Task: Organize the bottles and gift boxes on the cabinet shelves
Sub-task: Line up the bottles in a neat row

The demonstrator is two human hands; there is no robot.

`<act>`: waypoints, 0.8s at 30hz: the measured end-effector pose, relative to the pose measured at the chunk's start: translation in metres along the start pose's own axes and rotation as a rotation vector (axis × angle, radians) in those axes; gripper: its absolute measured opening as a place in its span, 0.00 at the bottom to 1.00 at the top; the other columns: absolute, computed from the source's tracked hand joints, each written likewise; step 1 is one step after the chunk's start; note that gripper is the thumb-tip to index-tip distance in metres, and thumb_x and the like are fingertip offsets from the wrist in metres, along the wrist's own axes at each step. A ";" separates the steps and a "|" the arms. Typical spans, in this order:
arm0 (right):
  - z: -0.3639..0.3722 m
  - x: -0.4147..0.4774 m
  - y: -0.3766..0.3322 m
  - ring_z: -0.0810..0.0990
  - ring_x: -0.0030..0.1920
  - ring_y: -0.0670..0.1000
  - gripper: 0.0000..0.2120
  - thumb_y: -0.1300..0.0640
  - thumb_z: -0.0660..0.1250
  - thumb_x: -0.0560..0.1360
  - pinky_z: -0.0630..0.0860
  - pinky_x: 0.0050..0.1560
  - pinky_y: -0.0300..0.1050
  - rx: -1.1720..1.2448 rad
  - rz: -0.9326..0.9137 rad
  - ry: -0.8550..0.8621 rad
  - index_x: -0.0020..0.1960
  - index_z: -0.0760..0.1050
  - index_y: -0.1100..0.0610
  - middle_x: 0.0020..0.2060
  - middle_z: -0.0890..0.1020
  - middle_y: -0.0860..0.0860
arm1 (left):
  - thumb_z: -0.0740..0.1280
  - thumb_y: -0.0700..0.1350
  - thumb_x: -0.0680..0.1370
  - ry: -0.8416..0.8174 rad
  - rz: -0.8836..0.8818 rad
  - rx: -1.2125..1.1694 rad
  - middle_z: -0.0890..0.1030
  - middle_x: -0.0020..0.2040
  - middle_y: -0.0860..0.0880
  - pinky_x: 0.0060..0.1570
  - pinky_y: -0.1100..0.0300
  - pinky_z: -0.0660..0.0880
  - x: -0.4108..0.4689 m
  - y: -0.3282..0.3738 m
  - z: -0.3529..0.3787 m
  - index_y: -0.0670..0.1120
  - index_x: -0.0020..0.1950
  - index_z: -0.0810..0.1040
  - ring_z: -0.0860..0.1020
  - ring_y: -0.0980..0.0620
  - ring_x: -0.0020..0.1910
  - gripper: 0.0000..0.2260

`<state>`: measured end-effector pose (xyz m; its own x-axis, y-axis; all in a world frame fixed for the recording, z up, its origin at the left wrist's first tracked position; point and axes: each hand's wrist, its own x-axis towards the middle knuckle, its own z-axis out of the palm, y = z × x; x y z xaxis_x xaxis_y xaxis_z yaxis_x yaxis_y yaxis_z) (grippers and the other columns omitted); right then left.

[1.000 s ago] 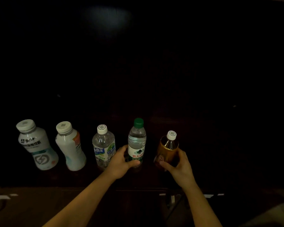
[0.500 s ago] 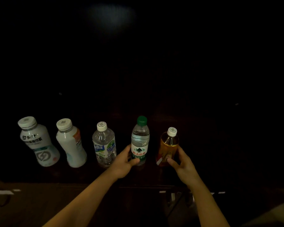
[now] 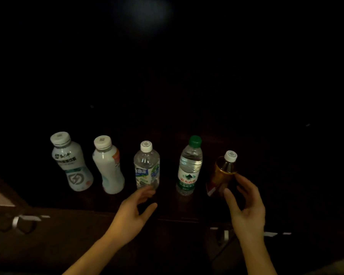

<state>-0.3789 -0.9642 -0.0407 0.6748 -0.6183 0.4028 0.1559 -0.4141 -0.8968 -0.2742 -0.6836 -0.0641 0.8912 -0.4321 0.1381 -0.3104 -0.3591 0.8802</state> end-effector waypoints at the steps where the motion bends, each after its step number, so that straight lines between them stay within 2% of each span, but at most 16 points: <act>1: 0.006 -0.004 -0.007 0.77 0.61 0.39 0.22 0.46 0.72 0.70 0.74 0.59 0.34 0.001 -0.041 -0.002 0.62 0.73 0.36 0.59 0.78 0.36 | 0.73 0.45 0.76 0.037 0.008 0.010 0.82 0.57 0.60 0.61 0.60 0.75 -0.006 -0.002 -0.009 0.58 0.66 0.73 0.78 0.62 0.59 0.20; 3: 0.021 -0.013 -0.021 0.81 0.56 0.43 0.17 0.46 0.71 0.71 0.75 0.55 0.31 -0.001 -0.106 -0.037 0.59 0.75 0.38 0.54 0.81 0.41 | 0.74 0.43 0.75 0.131 0.016 0.027 0.84 0.51 0.60 0.56 0.62 0.77 -0.016 -0.008 -0.025 0.56 0.61 0.77 0.81 0.61 0.53 0.17; 5: 0.039 -0.020 -0.033 0.82 0.53 0.45 0.13 0.47 0.70 0.73 0.76 0.52 0.32 -0.005 -0.145 -0.097 0.56 0.77 0.38 0.51 0.82 0.42 | 0.74 0.41 0.74 0.247 0.027 0.059 0.84 0.47 0.60 0.50 0.63 0.77 -0.020 -0.015 -0.040 0.54 0.57 0.79 0.82 0.61 0.49 0.14; 8: 0.070 -0.026 -0.046 0.83 0.52 0.46 0.09 0.49 0.70 0.74 0.78 0.52 0.37 0.005 -0.204 -0.175 0.54 0.79 0.43 0.49 0.83 0.42 | 0.75 0.40 0.73 0.418 0.029 0.091 0.83 0.44 0.59 0.44 0.68 0.76 -0.018 -0.026 -0.059 0.53 0.54 0.78 0.82 0.61 0.45 0.14; 10: 0.092 -0.029 -0.049 0.83 0.52 0.46 0.09 0.49 0.70 0.74 0.78 0.52 0.38 -0.007 -0.211 -0.220 0.55 0.79 0.46 0.49 0.83 0.41 | 0.77 0.44 0.72 0.507 -0.022 0.088 0.81 0.45 0.57 0.42 0.68 0.76 -0.013 -0.032 -0.070 0.52 0.56 0.76 0.81 0.58 0.46 0.16; 12: 0.113 -0.031 -0.049 0.81 0.56 0.42 0.15 0.44 0.71 0.74 0.76 0.53 0.33 -0.036 -0.171 -0.262 0.59 0.77 0.44 0.53 0.81 0.39 | 0.78 0.50 0.70 0.547 -0.079 0.101 0.78 0.53 0.56 0.44 0.67 0.74 -0.006 -0.037 -0.077 0.50 0.62 0.72 0.78 0.57 0.49 0.24; 15: 0.144 -0.034 -0.043 0.73 0.64 0.36 0.34 0.38 0.73 0.70 0.71 0.59 0.33 -0.072 -0.025 -0.346 0.72 0.65 0.41 0.66 0.72 0.37 | 0.78 0.57 0.67 0.507 -0.106 0.119 0.70 0.64 0.52 0.53 0.63 0.72 0.008 -0.040 -0.082 0.49 0.71 0.64 0.72 0.56 0.59 0.38; 18: 0.168 -0.032 -0.037 0.67 0.70 0.41 0.47 0.36 0.75 0.67 0.68 0.65 0.39 -0.106 0.051 -0.409 0.78 0.54 0.42 0.73 0.63 0.42 | 0.79 0.58 0.65 0.488 -0.159 0.061 0.64 0.70 0.48 0.61 0.52 0.73 0.029 -0.036 -0.080 0.47 0.74 0.61 0.68 0.49 0.68 0.44; 21: 0.185 -0.023 -0.032 0.67 0.69 0.40 0.47 0.36 0.76 0.66 0.65 0.61 0.31 -0.128 0.041 -0.424 0.77 0.55 0.43 0.71 0.64 0.42 | 0.80 0.57 0.64 0.492 -0.202 0.041 0.63 0.70 0.44 0.65 0.47 0.71 0.049 -0.033 -0.075 0.43 0.73 0.62 0.67 0.44 0.69 0.45; 24: 0.195 -0.016 -0.028 0.72 0.65 0.42 0.43 0.40 0.78 0.66 0.72 0.60 0.36 -0.138 0.047 -0.378 0.75 0.61 0.46 0.67 0.68 0.42 | 0.80 0.59 0.63 0.533 -0.209 0.091 0.65 0.67 0.44 0.62 0.50 0.71 0.059 -0.033 -0.071 0.43 0.69 0.65 0.69 0.44 0.65 0.43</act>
<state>-0.2527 -0.8125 -0.0579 0.9008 -0.3600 0.2429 0.0376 -0.4925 -0.8695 -0.1879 -0.6381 -0.0529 0.9729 0.1237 0.1953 -0.1156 -0.4715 0.8742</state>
